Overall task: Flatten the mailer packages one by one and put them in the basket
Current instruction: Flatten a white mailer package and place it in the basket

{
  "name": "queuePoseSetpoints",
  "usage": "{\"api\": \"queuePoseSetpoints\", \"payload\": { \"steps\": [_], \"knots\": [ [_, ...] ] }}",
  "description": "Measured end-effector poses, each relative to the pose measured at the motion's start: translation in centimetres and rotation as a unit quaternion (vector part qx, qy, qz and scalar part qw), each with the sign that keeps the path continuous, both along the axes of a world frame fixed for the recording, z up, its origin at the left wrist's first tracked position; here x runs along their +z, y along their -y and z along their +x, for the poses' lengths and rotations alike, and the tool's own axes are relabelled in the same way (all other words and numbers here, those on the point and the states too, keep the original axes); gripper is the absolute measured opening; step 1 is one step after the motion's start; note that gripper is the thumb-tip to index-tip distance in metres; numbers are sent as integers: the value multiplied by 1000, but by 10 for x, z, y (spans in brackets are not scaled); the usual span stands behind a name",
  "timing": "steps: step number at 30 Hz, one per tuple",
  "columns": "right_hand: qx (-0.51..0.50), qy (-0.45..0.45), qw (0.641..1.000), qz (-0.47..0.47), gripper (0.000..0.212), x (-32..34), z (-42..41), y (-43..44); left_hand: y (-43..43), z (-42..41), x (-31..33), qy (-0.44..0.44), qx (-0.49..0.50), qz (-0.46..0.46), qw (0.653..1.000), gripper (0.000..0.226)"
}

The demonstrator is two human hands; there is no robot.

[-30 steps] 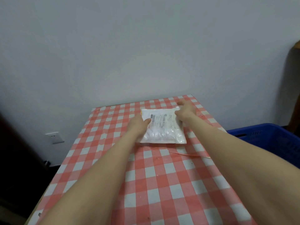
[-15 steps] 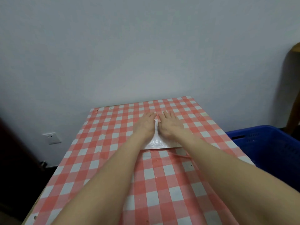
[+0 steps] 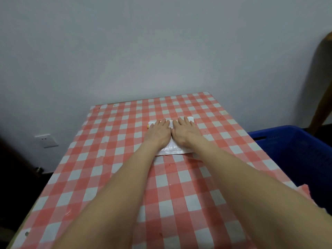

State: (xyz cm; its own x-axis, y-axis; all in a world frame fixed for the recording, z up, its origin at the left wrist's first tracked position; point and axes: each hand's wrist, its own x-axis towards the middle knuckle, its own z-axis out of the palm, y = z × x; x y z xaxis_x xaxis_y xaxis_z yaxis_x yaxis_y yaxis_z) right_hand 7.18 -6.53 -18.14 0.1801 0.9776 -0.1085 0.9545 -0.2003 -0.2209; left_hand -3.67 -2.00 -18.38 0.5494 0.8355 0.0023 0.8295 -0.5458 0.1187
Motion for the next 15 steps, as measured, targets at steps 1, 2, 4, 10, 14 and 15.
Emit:
{"api": "queuePoseSetpoints", "payload": {
  "steps": [1,2,4,10,14,15],
  "knots": [
    [0,-1,1000,0,56,0,0,0,-1,0,0,1,2,-4,1000,49],
    [-1,-3,1000,0,56,0,0,0,-1,0,0,2,4,-9,1000,49],
    [-2,-4,1000,-4,56,1,1,1,0,0,0,3,4,-17,1000,50],
    [-2,-2,1000,-20,56,2,0,0,-1,-1,-2,4,6,-30,1000,50],
    [-2,-4,1000,-21,56,2,1,-1,0,-2,-2,12,4,-35,999,50],
    [-2,-4,1000,-22,56,1,1,-1,0,-2,-2,14,4,-36,999,50]
  ]
}}
